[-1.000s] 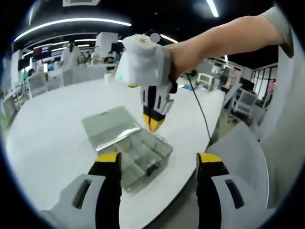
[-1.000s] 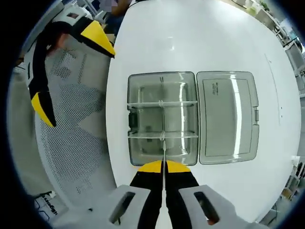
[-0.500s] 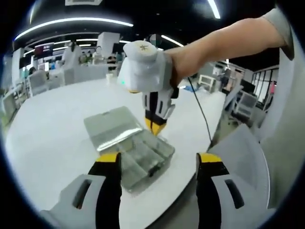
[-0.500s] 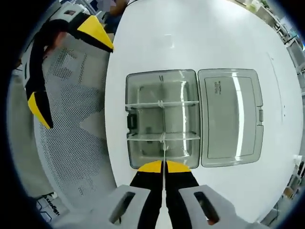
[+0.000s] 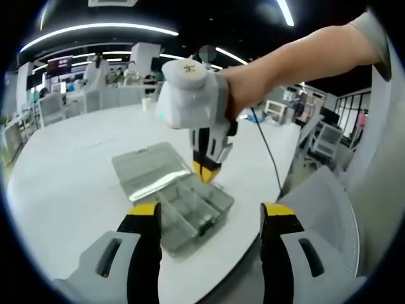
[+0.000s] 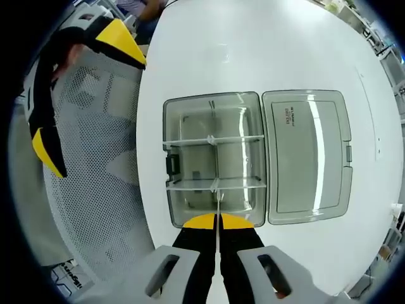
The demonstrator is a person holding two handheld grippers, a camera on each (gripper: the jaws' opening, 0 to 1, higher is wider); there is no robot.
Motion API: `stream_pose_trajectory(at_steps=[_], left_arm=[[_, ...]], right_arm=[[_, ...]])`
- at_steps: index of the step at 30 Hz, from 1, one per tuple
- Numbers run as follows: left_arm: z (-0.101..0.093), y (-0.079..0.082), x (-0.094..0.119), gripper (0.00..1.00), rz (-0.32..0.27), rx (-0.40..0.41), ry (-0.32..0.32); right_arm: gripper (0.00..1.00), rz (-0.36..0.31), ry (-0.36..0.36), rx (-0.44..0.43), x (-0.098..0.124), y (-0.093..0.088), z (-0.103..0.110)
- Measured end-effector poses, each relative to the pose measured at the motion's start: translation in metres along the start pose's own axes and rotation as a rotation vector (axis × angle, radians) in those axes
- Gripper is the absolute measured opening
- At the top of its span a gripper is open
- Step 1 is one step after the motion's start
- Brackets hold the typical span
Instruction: Insert the divider into the dual guide fixture by aligning both edges with the guide slots and pushing it downward to the bottom, including one-sided entry, uneven engagement, binding, and posture correction.
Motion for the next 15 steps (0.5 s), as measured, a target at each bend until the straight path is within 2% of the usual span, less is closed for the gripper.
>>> stream_pose_trajectory(at_steps=[7, 15], left_arm=[[0.0016, -0.0002, -0.001, 0.62, 0.002, 0.001, 0.0], [0.0022, 0.0003, -0.0014, 0.61, 0.004, 0.004, -0.001]], right_arm=[[0.0, 0.0, 0.0, -0.006, 0.0026, 0.0007, 0.0082], [0.0, -0.012, 0.001, -0.003, 0.0001, -0.0016, 0.0053]])
Point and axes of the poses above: the point that each gripper's makers call its tool centre point, and the gripper's own axes: x roughly backward along the fingers, z roughly to its left, y roughly out of its top, the point moved 3 cm from there along x, roughly backward along the fingers, and after that the axes turned 4 degrees about z, right-handed, at the moved point
